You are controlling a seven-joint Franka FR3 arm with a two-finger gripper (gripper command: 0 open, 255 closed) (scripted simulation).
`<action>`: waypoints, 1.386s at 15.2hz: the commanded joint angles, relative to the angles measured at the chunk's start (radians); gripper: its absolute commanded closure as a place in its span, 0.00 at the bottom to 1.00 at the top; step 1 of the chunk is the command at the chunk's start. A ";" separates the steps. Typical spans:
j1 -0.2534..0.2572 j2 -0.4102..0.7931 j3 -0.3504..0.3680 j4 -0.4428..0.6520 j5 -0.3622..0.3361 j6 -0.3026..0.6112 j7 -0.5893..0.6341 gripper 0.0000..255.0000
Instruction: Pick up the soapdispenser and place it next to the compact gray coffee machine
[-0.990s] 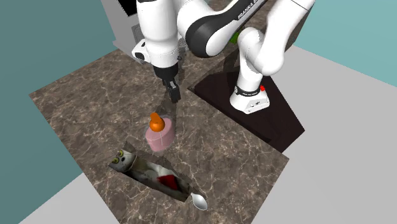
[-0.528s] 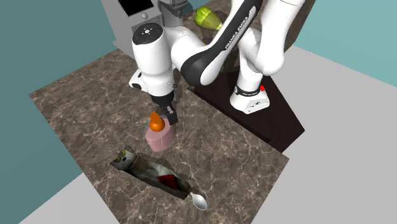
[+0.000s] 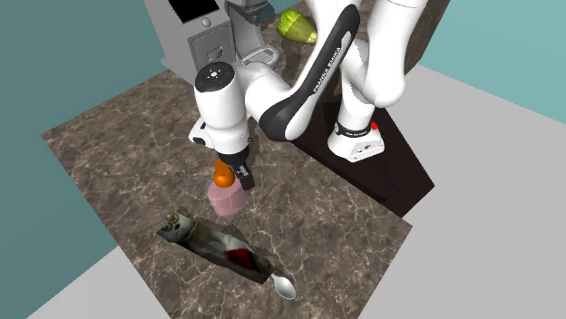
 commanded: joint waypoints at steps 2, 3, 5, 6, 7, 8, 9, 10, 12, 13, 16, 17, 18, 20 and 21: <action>-0.001 0.007 0.000 -0.006 -0.003 0.013 0.001 0.00; -0.001 0.007 0.000 -0.006 -0.003 0.013 0.001 0.00; -0.001 0.007 0.000 -0.006 -0.003 0.013 0.001 0.00; -0.001 0.007 0.000 -0.006 -0.003 0.013 0.001 0.00; -0.001 0.007 0.000 -0.006 -0.003 0.013 0.001 0.00; -0.001 0.007 0.000 -0.006 -0.003 0.013 0.001 1.00; -0.001 0.007 0.000 -0.006 -0.003 0.013 0.001 1.00; -0.001 0.007 0.000 -0.006 -0.003 0.014 0.001 1.00; -0.001 0.008 0.000 -0.005 -0.003 0.013 0.002 1.00; -0.001 0.008 0.000 -0.005 -0.003 0.013 0.002 1.00; -0.001 0.008 0.000 -0.005 -0.003 0.013 0.001 1.00; -0.001 0.007 0.000 -0.006 -0.003 0.013 0.001 1.00; 0.000 -0.003 -0.001 -0.001 0.001 -0.001 -0.002 1.00; 0.001 -0.023 -0.002 0.009 0.008 -0.031 -0.008 1.00; 0.002 -0.032 -0.003 0.015 0.011 -0.046 -0.011 1.00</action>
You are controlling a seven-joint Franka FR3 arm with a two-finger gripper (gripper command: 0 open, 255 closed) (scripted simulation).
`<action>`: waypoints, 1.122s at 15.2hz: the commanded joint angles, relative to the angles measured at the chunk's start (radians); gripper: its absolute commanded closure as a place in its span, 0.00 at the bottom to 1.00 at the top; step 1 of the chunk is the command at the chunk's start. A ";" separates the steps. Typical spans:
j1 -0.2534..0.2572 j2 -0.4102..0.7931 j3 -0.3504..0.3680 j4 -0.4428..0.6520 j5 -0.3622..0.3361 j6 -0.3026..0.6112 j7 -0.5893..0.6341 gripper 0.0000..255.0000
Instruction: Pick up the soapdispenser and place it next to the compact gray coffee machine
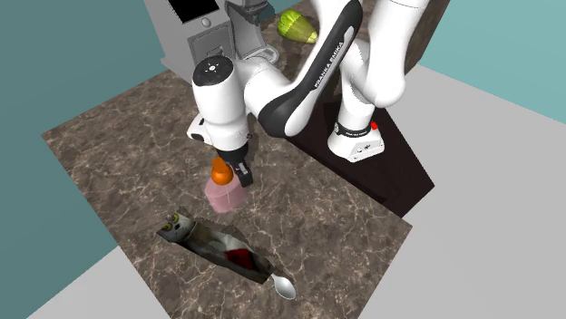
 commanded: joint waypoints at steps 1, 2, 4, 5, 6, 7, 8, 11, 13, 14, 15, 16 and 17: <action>0.002 -0.019 -0.001 0.010 0.006 -0.029 -0.005 1.00; 0.002 -0.028 -0.002 0.016 0.009 -0.044 -0.007 1.00; 0.003 -0.046 -0.004 0.029 0.014 -0.073 -0.012 1.00; 0.004 -0.054 -0.005 0.036 0.016 -0.088 -0.014 1.00; 0.004 -0.062 -0.007 0.043 0.018 -0.102 -0.016 1.00; 0.005 -0.069 -0.008 0.050 0.020 -0.117 -0.018 1.00; 0.005 -0.077 -0.009 0.057 0.022 -0.132 -0.020 1.00; 0.006 -0.098 -0.012 0.080 0.026 -0.175 -0.025 1.00; 0.006 -0.110 -0.014 0.097 0.029 -0.204 -0.028 1.00; 0.006 -0.116 -0.015 0.105 0.030 -0.218 -0.030 1.00; 0.007 -0.122 -0.016 0.114 0.031 -0.232 -0.031 1.00; 0.007 -0.127 -0.017 0.123 0.032 -0.246 -0.032 1.00; 0.007 -0.132 -0.018 0.132 0.033 -0.261 -0.033 1.00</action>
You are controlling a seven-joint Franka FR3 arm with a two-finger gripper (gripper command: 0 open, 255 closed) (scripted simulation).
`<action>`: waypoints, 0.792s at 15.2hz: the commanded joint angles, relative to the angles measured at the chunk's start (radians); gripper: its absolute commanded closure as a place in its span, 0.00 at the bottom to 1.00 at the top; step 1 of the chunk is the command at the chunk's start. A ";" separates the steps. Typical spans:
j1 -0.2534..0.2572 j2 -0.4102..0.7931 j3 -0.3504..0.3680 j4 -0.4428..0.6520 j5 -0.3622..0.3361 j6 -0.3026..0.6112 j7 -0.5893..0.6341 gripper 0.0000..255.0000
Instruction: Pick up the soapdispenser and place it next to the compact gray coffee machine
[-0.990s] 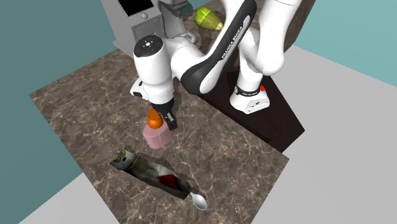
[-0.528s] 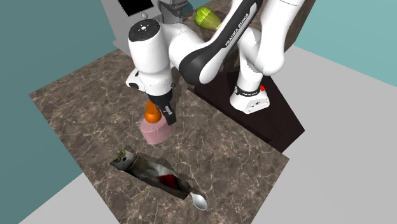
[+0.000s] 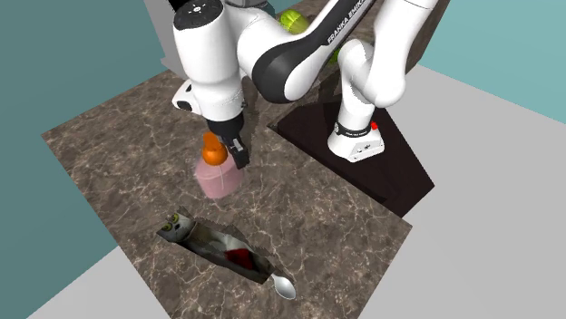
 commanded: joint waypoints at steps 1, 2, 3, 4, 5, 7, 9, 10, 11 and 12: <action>0.001 -0.008 -0.001 0.022 0.001 -0.030 0.000 1.00; 0.001 -0.013 -0.002 0.032 0.002 -0.044 -0.001 1.00; 0.001 -0.017 -0.003 0.041 0.003 -0.058 -0.002 1.00; 0.001 -0.021 -0.004 0.051 0.003 -0.072 -0.003 1.00; 0.001 -0.025 -0.005 0.062 0.003 -0.086 -0.004 1.00; 0.000 -0.032 -0.006 0.083 0.004 -0.114 -0.006 1.00; 0.000 -0.038 -0.008 0.104 0.005 -0.141 -0.008 1.00; 0.000 -0.041 -0.009 0.115 0.005 -0.155 -0.008 1.00; 0.000 -0.043 -0.010 0.127 0.005 -0.169 -0.009 1.00; 0.000 -0.045 -0.011 0.138 0.005 -0.182 -0.010 1.00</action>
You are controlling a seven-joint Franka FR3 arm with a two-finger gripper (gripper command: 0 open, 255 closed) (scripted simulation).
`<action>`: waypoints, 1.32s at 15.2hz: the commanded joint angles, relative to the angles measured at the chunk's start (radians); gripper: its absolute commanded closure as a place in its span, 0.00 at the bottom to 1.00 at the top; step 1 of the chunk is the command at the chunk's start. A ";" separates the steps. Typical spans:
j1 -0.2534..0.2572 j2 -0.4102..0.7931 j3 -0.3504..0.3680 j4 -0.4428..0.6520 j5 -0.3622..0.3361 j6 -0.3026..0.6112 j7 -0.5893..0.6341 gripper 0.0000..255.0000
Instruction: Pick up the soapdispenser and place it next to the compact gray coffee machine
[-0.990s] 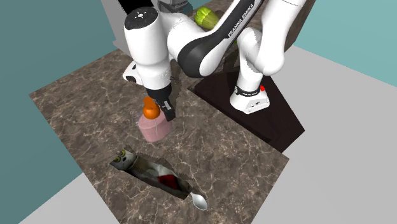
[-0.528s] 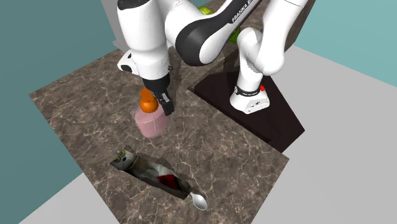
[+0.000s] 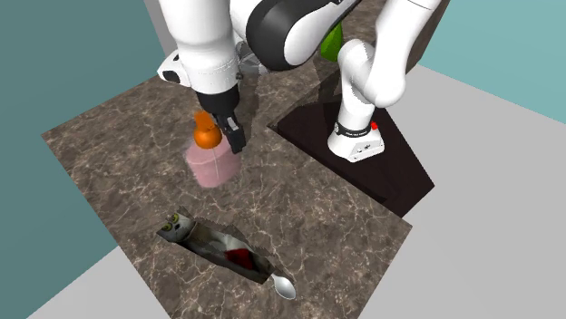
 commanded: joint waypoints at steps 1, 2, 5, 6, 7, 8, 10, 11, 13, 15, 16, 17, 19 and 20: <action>0.000 -0.004 -0.001 0.025 0.000 -0.028 -0.001 1.00; -0.001 -0.005 -0.002 0.036 0.000 -0.042 -0.002 1.00; -0.001 -0.009 -0.004 0.073 0.000 -0.082 -0.003 1.00; -0.002 -0.010 -0.005 0.086 -0.001 -0.096 -0.003 1.00; -0.002 -0.010 -0.006 0.099 -0.001 -0.109 -0.004 1.00; -0.002 -0.011 -0.006 0.112 -0.001 -0.123 -0.004 1.00; -0.003 -0.011 -0.007 0.139 -0.002 -0.149 -0.005 1.00; -0.003 -0.010 -0.008 0.153 -0.002 -0.163 -0.005 1.00; -0.004 -0.009 -0.009 0.181 -0.003 -0.190 -0.005 1.00; -0.004 -0.007 -0.010 0.210 -0.004 -0.216 -0.006 1.00; -0.005 -0.006 -0.010 0.225 -0.004 -0.230 -0.006 1.00; -0.005 -0.004 -0.011 0.240 -0.005 -0.243 -0.006 1.00; -0.006 0.000 -0.011 0.270 -0.006 -0.270 -0.006 1.00; -0.006 0.002 -0.011 0.286 -0.006 -0.283 -0.006 1.00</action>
